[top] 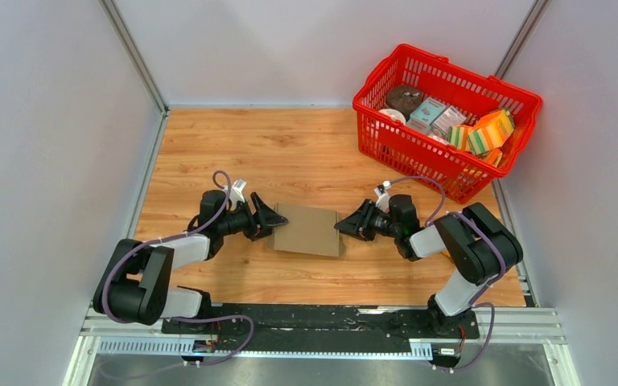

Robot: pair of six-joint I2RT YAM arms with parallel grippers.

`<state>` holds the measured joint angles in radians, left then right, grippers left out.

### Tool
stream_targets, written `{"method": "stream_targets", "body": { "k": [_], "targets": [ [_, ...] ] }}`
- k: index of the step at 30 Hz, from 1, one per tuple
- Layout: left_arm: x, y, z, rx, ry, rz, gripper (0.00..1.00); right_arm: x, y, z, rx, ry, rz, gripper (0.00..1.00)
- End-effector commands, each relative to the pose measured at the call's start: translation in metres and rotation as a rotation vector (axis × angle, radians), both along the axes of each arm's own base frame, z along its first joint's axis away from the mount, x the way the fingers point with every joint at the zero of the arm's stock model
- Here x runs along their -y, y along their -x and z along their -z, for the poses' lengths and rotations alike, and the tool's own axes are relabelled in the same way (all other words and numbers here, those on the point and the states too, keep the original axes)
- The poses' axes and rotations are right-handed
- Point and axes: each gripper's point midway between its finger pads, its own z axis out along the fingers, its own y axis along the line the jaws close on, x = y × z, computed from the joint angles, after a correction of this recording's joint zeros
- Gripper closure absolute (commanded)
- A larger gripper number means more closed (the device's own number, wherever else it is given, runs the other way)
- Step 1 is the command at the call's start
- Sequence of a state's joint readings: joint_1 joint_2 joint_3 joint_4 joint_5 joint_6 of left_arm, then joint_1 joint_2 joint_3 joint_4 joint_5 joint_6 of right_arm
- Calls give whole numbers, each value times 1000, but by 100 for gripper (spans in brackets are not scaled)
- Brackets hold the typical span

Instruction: Fold the paper box

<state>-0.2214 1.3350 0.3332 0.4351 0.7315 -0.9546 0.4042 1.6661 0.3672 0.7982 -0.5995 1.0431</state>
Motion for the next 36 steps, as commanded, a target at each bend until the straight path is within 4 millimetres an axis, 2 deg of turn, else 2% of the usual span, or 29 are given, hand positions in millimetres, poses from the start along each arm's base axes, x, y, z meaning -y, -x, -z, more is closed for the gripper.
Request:
{"method": "stream_targets", "body": {
  "k": [1,6,12,13,14,15,16,17,18,19,20,21,22,23,24,25,26,28,29,30,31,32,33,34,36],
  "targets": [
    [9,-4,-22,79,73,30,25,8,2,17,-23,49,26,68],
    [11,-3,-21,62,87,34,39,3,2,12,7,72,10,66],
    [10,3,-15,41,86,32,49,0,9,-3,65,99,-19,52],
    [9,4,-14,33,89,30,50,0,9,-18,111,93,-28,44],
    [9,5,-14,30,91,28,50,2,17,-15,95,119,-51,40],
    [9,6,-16,31,96,29,50,1,19,-23,130,132,-68,36],
    [9,7,-15,24,97,26,50,3,20,-39,213,149,-82,30],
    [8,9,-15,19,98,23,51,12,24,-35,203,214,-72,28],
    [8,10,-17,23,101,22,51,12,30,-39,234,250,-84,26],
    [8,12,-16,9,104,20,51,13,26,-65,362,285,-85,21],
    [8,13,-16,5,107,16,51,29,26,-55,348,412,-38,19],
    [8,14,-20,12,114,14,51,22,38,-60,396,470,-78,16],
    [7,16,-18,-9,116,5,51,27,26,-79,513,569,-37,12],
    [6,16,-19,-16,116,-1,51,26,31,-88,565,609,-49,7],
    [6,17,-20,-20,120,-6,51,7,47,-96,646,623,-129,0],
    [7,17,-23,-31,134,-4,51,1,42,-114,716,661,-102,0],
    [8,18,-26,-32,143,-4,52,-17,58,-110,792,714,-207,0],
    [9,19,-31,-61,172,-6,53,-26,57,-115,882,830,-202,0],
    [10,20,-34,-66,183,-8,54,-46,70,-125,1001,865,-269,0],
    [10,21,-36,-75,193,-7,54,-54,72,-114,1040,937,-305,0],
    [11,24,-38,-91,206,-9,54,-54,66,-115,1092,1035,-275,0],
    [11,25,-41,-85,214,-7,54,-72,78,-123,1164,1037,-294,0],
    [10,27,-41,-96,215,-9,54,-79,78,-109,1221,1140,-356,0],
    [10,29,-41,-102,214,-7,54,-75,73,-111,1246,1238,-301,0],
    [9,34,-42,-121,211,0,53,-88,78,-112,1337,1311,-313,0]
  ]
}}
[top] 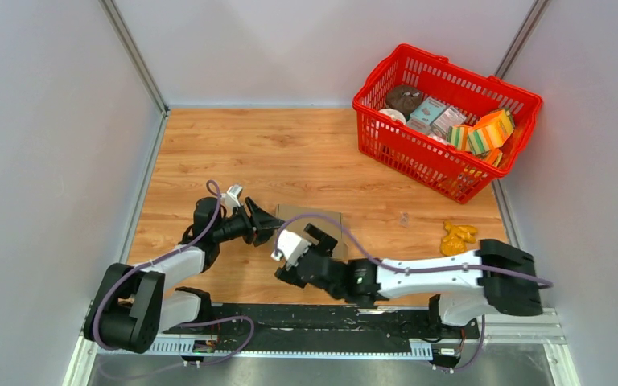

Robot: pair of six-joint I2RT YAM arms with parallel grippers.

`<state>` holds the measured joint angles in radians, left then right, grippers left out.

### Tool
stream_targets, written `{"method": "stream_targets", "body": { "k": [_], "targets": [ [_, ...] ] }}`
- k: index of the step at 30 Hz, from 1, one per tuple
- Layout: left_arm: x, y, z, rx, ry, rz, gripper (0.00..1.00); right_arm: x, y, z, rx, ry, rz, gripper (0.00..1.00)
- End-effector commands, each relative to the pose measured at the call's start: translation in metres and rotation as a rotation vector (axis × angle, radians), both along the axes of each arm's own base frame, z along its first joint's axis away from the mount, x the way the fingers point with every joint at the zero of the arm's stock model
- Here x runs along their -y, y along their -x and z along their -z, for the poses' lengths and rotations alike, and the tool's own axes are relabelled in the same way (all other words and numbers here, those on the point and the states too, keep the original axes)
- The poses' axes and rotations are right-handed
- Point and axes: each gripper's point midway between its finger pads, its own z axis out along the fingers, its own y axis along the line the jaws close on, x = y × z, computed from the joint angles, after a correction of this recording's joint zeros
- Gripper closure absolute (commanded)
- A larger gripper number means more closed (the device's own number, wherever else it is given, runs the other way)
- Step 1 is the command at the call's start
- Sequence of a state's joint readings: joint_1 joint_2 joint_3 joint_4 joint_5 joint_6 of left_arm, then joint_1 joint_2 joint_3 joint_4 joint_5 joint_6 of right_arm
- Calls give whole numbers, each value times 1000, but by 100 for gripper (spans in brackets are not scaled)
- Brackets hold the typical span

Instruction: Fold the paper box

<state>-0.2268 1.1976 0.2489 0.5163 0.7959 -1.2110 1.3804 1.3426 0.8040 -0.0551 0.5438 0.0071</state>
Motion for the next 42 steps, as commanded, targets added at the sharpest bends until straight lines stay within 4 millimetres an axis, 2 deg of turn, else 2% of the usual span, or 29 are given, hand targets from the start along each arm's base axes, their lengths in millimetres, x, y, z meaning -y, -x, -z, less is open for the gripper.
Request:
{"method": "stream_targets", "body": {
  "k": [1,2,3,6,8,11,14,20,26,28,30,32,36,38,39,40,41,42],
  "targets": [
    [2,14,-11,-31,32,41,53,13,-28,-13,405,297,147,0],
    [2,16,-12,-31,31,46,53,7,-28,-16,447,274,174,0],
    [2,19,-10,-46,25,54,53,9,-31,-15,477,310,194,0],
    [2,23,-16,-52,27,71,53,11,-35,-1,540,367,230,0],
    [2,26,-20,-46,34,83,54,13,-39,-8,591,365,286,0],
    [2,30,-25,-50,35,100,53,11,-39,-11,610,358,282,0],
    [1,33,-30,-35,28,108,53,10,-38,-10,611,357,261,5],
    [-1,35,-32,-31,30,92,51,17,-36,-3,612,356,231,34],
    [-7,31,-32,-23,14,56,36,25,-35,-7,607,325,243,38],
    [-12,28,-33,4,-13,22,30,28,-35,-5,596,323,249,39],
    [-21,26,-25,3,-95,-20,27,29,-32,0,572,325,235,42],
    [-29,26,-29,50,-163,-44,26,30,-31,-1,555,311,227,50],
    [-45,28,-34,107,-300,-67,25,33,-28,3,533,340,196,50],
    [-65,30,-32,131,-435,-120,24,32,-26,0,499,315,198,47],
    [-73,30,-32,144,-478,-146,24,36,-24,8,475,368,164,47],
    [-80,32,-40,192,-509,-183,23,34,-23,7,451,362,159,47],
    [-92,32,-37,207,-573,-218,23,35,-21,7,407,323,169,47],
    [-96,33,-40,231,-589,-235,23,37,-15,17,361,364,114,47]
  ]
}}
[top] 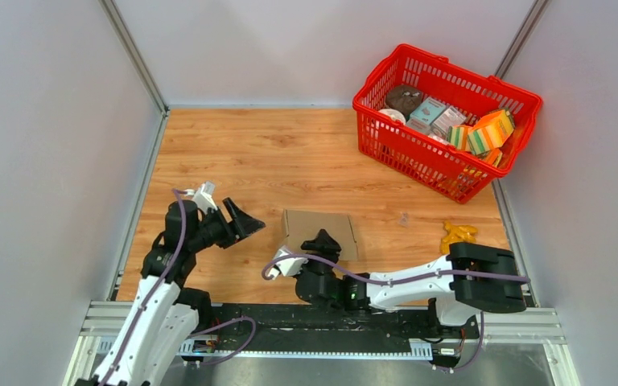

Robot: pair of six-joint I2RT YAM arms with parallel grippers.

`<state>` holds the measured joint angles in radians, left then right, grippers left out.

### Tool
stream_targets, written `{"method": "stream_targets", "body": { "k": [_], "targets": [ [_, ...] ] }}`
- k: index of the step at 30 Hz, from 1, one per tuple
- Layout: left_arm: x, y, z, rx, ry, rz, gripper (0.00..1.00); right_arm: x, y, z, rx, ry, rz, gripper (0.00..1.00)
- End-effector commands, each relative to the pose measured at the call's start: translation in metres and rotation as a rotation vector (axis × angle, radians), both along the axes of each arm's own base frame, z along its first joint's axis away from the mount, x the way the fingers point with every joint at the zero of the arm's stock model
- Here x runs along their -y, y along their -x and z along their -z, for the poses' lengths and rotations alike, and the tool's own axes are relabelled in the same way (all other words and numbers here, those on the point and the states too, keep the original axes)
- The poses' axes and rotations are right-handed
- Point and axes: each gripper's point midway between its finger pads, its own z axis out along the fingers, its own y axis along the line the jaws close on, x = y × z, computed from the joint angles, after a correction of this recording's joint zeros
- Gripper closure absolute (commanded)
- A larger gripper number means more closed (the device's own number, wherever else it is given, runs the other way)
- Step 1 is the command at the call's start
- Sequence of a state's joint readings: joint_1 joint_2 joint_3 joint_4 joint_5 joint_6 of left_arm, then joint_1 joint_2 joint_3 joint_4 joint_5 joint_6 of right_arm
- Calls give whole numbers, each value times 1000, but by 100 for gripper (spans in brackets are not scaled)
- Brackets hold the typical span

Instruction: Fold the paper box

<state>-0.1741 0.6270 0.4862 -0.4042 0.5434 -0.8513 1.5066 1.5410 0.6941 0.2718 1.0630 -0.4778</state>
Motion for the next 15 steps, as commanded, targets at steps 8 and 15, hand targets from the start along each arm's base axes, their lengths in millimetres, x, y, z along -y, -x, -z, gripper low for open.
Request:
{"method": "stream_targets", "body": {
  "k": [8,15],
  "targets": [
    [-51,25,-8,159,-290,-112,28,3,22,0,-555,-118,-76,46],
    [-3,31,-23,230,-66,108,45,14,12,16,-963,-15,-38,48]
  ]
}}
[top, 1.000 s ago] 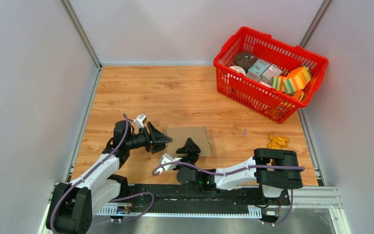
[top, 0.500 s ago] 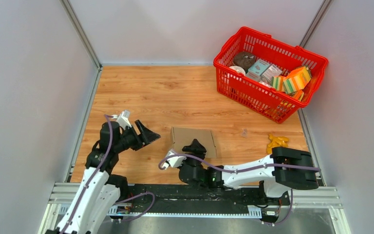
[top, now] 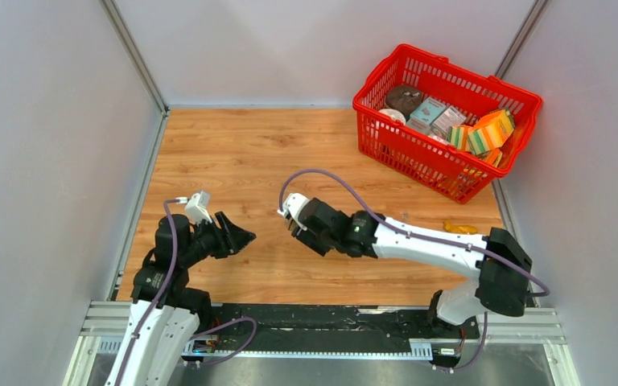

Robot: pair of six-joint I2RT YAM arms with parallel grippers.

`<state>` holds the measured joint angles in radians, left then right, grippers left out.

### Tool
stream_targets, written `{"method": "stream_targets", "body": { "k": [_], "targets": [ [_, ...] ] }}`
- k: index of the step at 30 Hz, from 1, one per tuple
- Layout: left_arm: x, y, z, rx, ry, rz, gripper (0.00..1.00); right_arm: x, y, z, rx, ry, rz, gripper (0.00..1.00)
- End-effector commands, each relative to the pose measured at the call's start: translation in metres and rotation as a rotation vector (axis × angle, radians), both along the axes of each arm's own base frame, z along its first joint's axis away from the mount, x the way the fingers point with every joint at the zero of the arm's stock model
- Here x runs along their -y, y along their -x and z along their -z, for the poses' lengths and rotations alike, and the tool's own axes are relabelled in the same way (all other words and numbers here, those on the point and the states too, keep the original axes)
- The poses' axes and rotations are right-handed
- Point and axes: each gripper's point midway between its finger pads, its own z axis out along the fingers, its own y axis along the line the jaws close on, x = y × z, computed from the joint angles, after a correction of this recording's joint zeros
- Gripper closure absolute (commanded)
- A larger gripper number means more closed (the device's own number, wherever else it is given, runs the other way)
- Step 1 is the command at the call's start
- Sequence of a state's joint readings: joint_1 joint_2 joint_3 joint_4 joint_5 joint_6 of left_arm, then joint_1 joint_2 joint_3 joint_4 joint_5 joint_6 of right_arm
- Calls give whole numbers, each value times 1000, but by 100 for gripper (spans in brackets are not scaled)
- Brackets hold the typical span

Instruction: Fold the paper box

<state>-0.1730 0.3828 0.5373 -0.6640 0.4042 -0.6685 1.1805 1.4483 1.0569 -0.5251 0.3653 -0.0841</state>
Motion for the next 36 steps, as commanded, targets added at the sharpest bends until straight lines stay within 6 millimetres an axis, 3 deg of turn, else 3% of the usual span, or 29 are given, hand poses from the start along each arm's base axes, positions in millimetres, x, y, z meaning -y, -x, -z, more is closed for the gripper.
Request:
{"method": "stream_targets", "body": {
  "k": [1,5,12,22,28,30,36],
  "targets": [
    [36,6,-15,85,121,201,45,8,22,27,-326,89,-50,48],
    [49,9,-15,131,91,252,46,1,7,27,-369,78,-40,44],
    [49,-8,-2,124,28,210,51,-10,-14,24,-377,18,-22,32],
    [65,-34,-8,249,1,280,40,-4,-21,21,-351,-36,22,16],
    [76,-52,1,280,-77,314,39,14,-22,18,-303,-45,86,14],
    [81,-55,14,249,-128,347,41,16,-22,16,-290,-64,93,14],
    [88,-69,26,240,-265,366,47,20,-13,14,-297,-109,77,14]
  ]
}}
